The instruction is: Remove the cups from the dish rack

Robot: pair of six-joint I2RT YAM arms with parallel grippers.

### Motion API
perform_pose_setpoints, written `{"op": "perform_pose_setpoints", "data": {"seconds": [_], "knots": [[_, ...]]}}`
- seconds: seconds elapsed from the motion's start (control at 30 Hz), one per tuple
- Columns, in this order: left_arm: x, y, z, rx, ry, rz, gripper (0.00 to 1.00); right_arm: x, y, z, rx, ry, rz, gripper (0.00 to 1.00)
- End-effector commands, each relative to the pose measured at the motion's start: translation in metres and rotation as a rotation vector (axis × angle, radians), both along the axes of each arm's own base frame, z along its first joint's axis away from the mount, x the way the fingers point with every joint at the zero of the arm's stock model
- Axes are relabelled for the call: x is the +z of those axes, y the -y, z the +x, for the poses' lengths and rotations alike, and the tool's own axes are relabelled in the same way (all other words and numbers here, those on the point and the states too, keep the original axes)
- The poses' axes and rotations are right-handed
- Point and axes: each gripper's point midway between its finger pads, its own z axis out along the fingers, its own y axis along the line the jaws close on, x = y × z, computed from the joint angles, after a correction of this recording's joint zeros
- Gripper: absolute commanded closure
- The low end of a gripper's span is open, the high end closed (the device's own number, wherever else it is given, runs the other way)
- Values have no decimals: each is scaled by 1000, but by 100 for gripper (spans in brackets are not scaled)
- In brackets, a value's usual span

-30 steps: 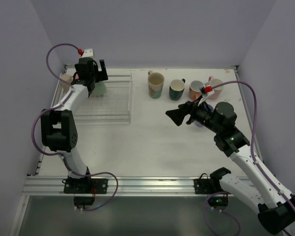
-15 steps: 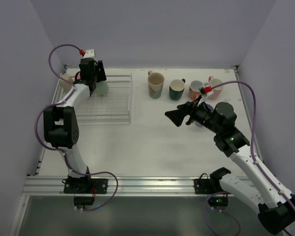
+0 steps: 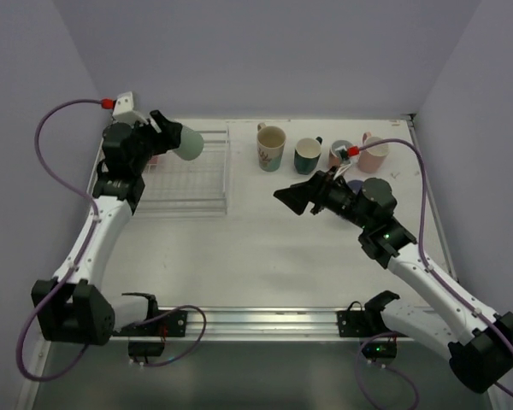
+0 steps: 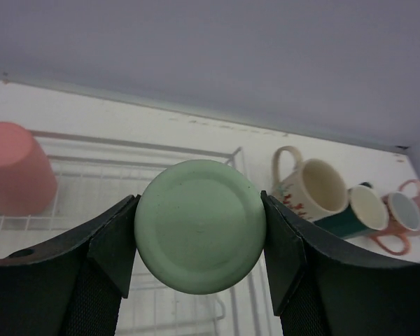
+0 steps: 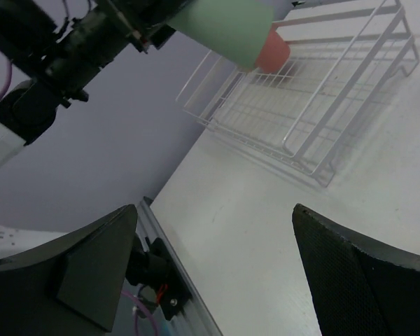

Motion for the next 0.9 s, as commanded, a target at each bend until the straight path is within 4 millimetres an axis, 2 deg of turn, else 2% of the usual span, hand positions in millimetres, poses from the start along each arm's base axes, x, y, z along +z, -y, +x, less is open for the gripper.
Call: {"op": "perform_pose_setpoints", "data": {"seconds": [0.0, 0.07, 0.1, 0.13, 0.17, 0.2, 0.27, 0.3, 0.37, 0.5, 0.63, 0.77, 0.87], "knots": [[60, 34, -43, -170, 170, -137, 63, 25, -21, 0, 61, -10, 140, 5], [65, 44, -62, -225, 181, -203, 63, 22, -30, 3, 79, -39, 154, 5], [78, 54, -81, -293, 217, -227, 63, 31, -36, 1, 98, -19, 172, 5], [83, 59, -91, -326, 231, -253, 63, 33, -40, 1, 107, -23, 187, 5], [79, 65, -99, -356, 224, -314, 63, 42, -45, -1, 131, 4, 210, 5], [88, 74, -117, -425, 250, -340, 64, 40, -51, 2, 144, -6, 213, 5], [94, 83, -138, -490, 278, -430, 64, 50, -60, -1, 176, 11, 247, 4], [95, 88, -147, -536, 284, -453, 64, 46, -69, -1, 197, 0, 244, 4], [99, 93, -161, -580, 303, -522, 64, 55, -75, -1, 213, 17, 266, 4], [103, 99, -178, -641, 317, -560, 64, 59, -92, -5, 262, 21, 280, 4], [106, 103, -187, -672, 318, -580, 63, 58, -104, -3, 277, 15, 280, 6], [106, 109, -191, -714, 310, -597, 63, 63, -109, -2, 291, 22, 303, 13], [103, 112, -194, -727, 301, -603, 63, 71, -111, -5, 313, 38, 329, 23]]}}
